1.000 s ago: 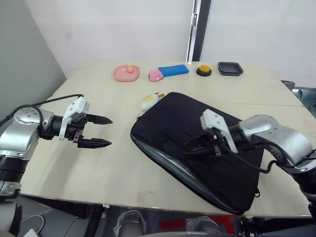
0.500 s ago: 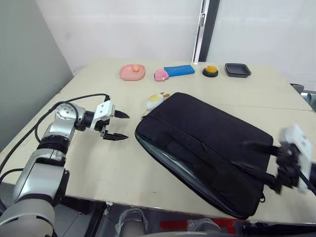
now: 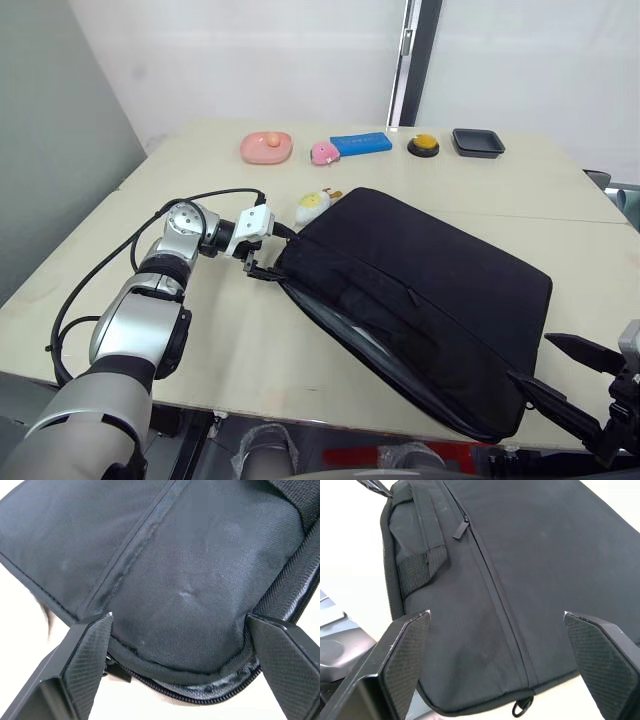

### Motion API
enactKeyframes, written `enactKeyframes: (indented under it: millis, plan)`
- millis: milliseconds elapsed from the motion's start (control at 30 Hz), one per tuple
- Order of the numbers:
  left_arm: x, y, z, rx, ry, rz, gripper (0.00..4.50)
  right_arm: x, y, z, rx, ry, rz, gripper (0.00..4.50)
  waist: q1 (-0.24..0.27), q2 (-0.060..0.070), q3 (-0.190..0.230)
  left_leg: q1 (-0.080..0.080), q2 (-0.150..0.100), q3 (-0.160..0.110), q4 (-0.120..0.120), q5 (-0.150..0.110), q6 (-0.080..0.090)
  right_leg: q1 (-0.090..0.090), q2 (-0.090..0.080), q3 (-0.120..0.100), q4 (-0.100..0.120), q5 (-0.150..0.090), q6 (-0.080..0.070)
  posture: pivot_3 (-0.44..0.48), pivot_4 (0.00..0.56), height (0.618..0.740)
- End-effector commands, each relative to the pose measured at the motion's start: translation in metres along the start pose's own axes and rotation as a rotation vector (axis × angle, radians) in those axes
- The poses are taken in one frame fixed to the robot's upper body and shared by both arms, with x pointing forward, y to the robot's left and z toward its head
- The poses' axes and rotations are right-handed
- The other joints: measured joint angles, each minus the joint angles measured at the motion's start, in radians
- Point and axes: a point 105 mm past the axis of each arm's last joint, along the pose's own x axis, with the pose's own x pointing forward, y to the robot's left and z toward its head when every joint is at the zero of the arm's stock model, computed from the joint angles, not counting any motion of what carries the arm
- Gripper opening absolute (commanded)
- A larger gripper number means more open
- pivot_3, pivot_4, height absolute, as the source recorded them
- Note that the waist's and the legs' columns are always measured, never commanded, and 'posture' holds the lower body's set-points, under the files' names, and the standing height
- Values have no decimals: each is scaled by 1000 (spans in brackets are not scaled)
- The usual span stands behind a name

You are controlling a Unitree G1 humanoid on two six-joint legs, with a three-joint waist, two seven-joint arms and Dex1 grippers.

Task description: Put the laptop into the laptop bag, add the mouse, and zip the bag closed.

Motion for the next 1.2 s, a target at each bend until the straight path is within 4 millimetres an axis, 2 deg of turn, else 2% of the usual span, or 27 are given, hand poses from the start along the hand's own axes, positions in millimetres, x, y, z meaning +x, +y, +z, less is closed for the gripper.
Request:
enactKeyframes:
  millis: [33, 333, 500, 600, 800, 900, 1067, 1100, 1200]
  plan:
    - [-5, 2, 10, 33, -17, -28, 4500, -1, 2, 8, -37, -15, -3, 4436, 1, 0, 0, 0, 0, 0, 0, 0, 0, 0, 0, 0, -1, 0, 0, 0, 150, 740]
    - [-1, -10, -1, 32, 21, -81, 4500, 2, 0, 6, -26, 2, 16, 4436, 1, 0, 0, 1, 0, 0, 0, 0, 0, 1, 0, 0, -1, 0, 0, 0, 150, 740]
    - [-10, -7, 4, 16, 21, -79, 4500, 1, 1, 6, -21, 9, 17, 4436, 1, 0, 0, -1, 0, -1, -1, 0, 0, 0, 0, -1, -1, 0, 1, 0, 150, 740]
    - [-12, -8, 1, 34, 53, -93, 4500, 3, 2, 5, -16, 11, 23, 4436, 0, 0, 0, -1, 0, -1, -1, 0, 0, 0, 0, -1, -1, 0, 1, 0, 150, 740]
    - [-1, -16, -5, 28, 46, -123, 4500, 1, 3, 6, -18, 12, 23, 4436, 2, 0, 0, 0, 0, -1, 0, 0, 0, 0, 0, -1, -1, 0, 1, 0, 150, 740]
    - [5, -14, -2, 22, 9, -109, 4500, -2, 4, 7, -18, 14, 16, 4436, 4, 0, 0, -1, 0, -1, -1, 0, 0, 0, 0, -1, -1, 0, 1, 0, 150, 740]
    - [7, -9, 4, 11, -26, -87, 3182, -6, 5, 5, -10, 28, 1, 4500, 5, -1, 0, -2, -1, -1, -1, 0, 0, 0, -1, -1, -2, 0, 1, 0, 150, 740]
    - [7, -9, 3, 12, -26, -87, 2646, -7, 5, 4, -7, 30, -1, 4500, 5, 0, 0, -2, -1, -1, 0, 0, 0, 0, -1, -1, -2, 0, 1, 0, 150, 740]
    - [5, -9, 2, -28, -23, -87, 1653, -9, 6, 3, -1, 43, 0, 4500, 5, 0, 0, -2, -1, -1, -1, 0, 0, 0, -1, -1, -2, 0, 1, 0, 150, 740]
